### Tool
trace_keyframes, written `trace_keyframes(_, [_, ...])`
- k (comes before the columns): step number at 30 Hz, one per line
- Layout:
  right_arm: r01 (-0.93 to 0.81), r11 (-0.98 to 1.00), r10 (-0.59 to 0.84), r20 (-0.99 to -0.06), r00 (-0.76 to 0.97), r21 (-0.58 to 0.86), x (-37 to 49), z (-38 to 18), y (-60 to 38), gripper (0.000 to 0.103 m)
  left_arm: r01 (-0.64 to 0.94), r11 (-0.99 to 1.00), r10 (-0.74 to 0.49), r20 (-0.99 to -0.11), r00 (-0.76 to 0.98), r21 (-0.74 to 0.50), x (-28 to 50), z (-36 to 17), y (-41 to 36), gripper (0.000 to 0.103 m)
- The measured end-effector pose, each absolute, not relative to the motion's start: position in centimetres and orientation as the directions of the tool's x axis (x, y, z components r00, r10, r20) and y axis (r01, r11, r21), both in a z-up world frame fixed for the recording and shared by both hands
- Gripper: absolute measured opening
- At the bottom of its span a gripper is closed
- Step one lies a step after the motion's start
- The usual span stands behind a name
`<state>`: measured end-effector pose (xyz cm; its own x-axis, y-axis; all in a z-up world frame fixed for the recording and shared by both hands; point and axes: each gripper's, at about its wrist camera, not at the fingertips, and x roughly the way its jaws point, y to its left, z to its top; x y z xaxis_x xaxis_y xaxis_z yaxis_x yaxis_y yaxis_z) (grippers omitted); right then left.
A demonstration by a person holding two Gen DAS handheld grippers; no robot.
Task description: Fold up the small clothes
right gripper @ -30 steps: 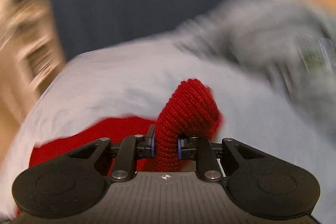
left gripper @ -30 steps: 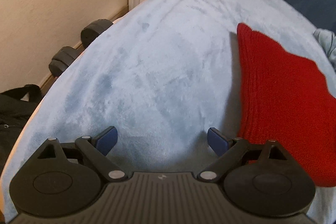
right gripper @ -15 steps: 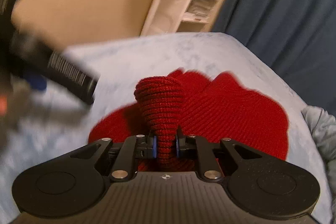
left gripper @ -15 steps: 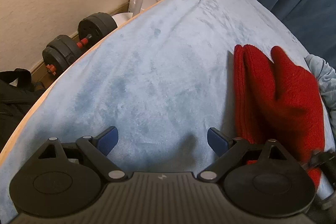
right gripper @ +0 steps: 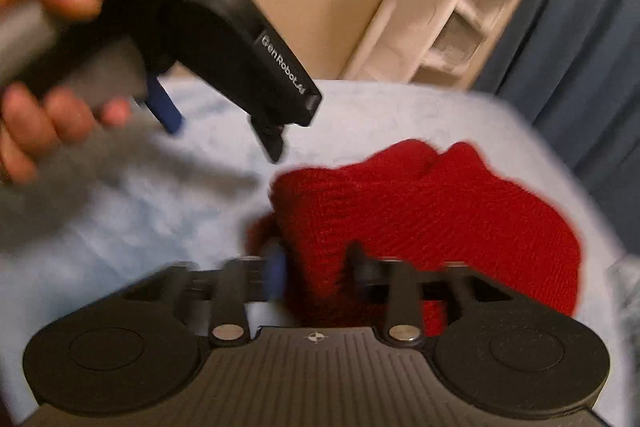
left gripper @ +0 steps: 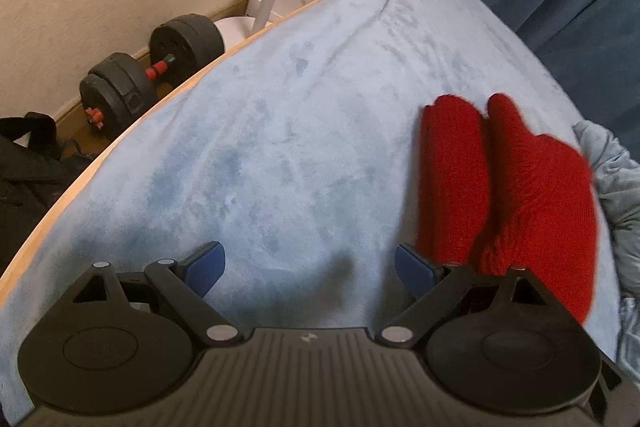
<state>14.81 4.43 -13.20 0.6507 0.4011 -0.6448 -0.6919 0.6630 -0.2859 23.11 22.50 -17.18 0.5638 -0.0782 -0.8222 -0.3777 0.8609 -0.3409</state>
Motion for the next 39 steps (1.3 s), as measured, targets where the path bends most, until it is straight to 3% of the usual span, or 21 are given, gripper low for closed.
trace_keyframes(3, [-0.684,0.711,0.437,-0.659,0.612,-0.164,14.1,-10.4,2.5,0.067,-0.359,0.855,-0.118,-0.814,0.569,-0.375,22.2,-15.3,22.0,0.094])
trace_keyframes(8, [-0.508,0.857,0.333,-0.654,0.679,-0.091,10.4,-7.6,-3.2,0.074,-0.308,0.869,-0.145,-0.793,0.591,-0.388,21.0,-11.4,18.8,0.094])
trace_keyframes(10, [-0.425,0.901,0.267,-0.661,0.701,-0.086,9.3,-7.1,-5.1,0.077,-0.308,0.888,-0.109,-0.807,0.581,-0.342,21.5,-10.8,16.8,0.094])
trace_keyframes(14, [-0.317,0.948,0.206,-0.698,0.686,-0.032,6.7,-6.5,-8.7,0.079,-0.356,0.926,0.074,-0.866,0.495,-0.125,23.5,-13.3,14.0,0.095])
trace_keyframes(16, [-0.277,0.961,0.195,-0.698,0.689,-0.004,5.6,-5.9,-10.2,0.08,-0.382,0.916,0.073,-0.883,0.465,-0.125,23.4,-15.0,14.6,0.095])
trace_keyframes(18, [-0.233,0.972,0.19,-0.684,0.704,0.03,4.4,-5.6,-11.8,0.088,-0.382,0.911,0.045,-0.883,0.467,-0.156,22.7,-15.3,15.4,0.095])
trace_keyframes(22, [-0.174,0.975,0.221,-0.655,0.723,0.136,3.4,-4.8,-15.1,0.098,-0.331,0.935,0.054,-0.873,0.485,-0.126,20.5,-12.4,15.3,0.095])
trace_keyframes(31, [-0.006,0.932,0.251,-0.632,0.733,0.363,5.3,-5.0,-20.5,0.102,-0.286,0.937,-0.032,-0.863,0.503,-0.201,17.3,-10.0,13.7,0.095])
trace_keyframes(39, [-0.001,0.924,0.271,-0.655,0.706,0.381,10.9,-5.2,-23.5,0.102,-0.399,0.827,-0.186,-0.863,0.47,-0.396,20.2,-12.8,14.3,0.095])
